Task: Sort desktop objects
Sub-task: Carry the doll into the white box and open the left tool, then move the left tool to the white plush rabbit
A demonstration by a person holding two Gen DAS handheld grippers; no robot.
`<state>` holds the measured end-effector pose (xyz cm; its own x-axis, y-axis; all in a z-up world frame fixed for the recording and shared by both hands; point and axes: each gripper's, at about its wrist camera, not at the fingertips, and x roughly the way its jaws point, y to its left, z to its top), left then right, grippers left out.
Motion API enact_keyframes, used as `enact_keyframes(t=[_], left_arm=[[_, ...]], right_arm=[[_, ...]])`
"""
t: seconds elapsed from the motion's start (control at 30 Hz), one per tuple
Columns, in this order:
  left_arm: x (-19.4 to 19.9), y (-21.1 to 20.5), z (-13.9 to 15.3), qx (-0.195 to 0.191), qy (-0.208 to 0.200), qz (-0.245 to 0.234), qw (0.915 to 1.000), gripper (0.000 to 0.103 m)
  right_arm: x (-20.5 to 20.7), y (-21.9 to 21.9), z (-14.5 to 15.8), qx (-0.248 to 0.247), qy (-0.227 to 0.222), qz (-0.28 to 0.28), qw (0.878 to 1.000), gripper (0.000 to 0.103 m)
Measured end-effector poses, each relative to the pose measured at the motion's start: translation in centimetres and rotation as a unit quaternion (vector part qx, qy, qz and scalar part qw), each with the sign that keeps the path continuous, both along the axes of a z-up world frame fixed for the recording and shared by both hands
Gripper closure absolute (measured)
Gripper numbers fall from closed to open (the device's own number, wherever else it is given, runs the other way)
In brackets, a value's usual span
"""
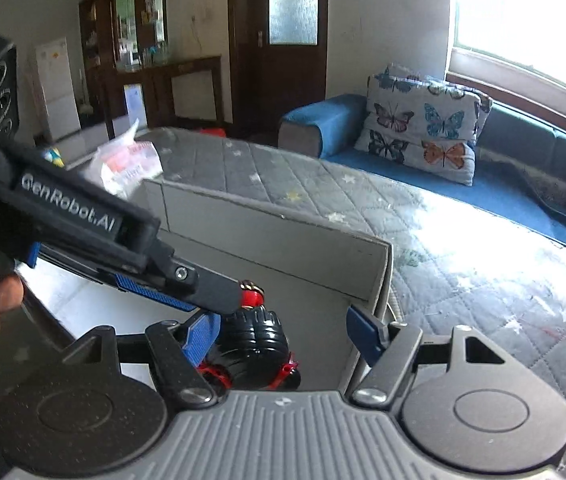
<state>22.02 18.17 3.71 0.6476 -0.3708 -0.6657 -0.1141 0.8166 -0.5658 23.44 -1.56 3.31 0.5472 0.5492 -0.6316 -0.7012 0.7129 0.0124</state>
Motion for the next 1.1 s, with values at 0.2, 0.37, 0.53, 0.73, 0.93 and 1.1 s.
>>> enact_keyframes(t=[0.2, 0.37, 0.53, 0.73, 0.93, 1.1], left_arm=[[-2.9, -1.5, 1.5, 0.031, -0.031, -0.014, 0.9989, 0.06], [-5.9, -3.7, 2.1, 0.062, -0.054, -0.045, 0.9956, 0.06], [-8.5, -6.4, 1.4, 0.076, -0.063, -0.085, 0.9915, 0.06], [-9.6, -9.0, 0.2, 0.089, -0.063, -0.115, 0.9874, 0.06], [-9.0, -9.7, -1.2, 0.087, -0.05, -0.121, 0.9876, 0.06], [-8.1, -9.4, -2.1, 0.079, -0.041, -0.112, 0.9897, 0.06]], right_arm=[[-2.2, -2.7, 1.1, 0.022, -0.006, -0.003, 1.0, 0.031], [-4.9, -5.5, 1.4, 0.029, -0.009, -0.005, 1.0, 0.031], [-7.7, -8.0, 0.8, 0.024, -0.007, -0.006, 1.0, 0.032], [-10.8, -9.8, -0.4, 0.024, 0.008, -0.001, 1.0, 0.033], [-11.8, -9.8, -2.3, 0.039, 0.041, 0.002, 0.998, 0.037], [-11.3, -9.0, -4.1, 0.043, 0.069, 0.003, 0.997, 0.038]])
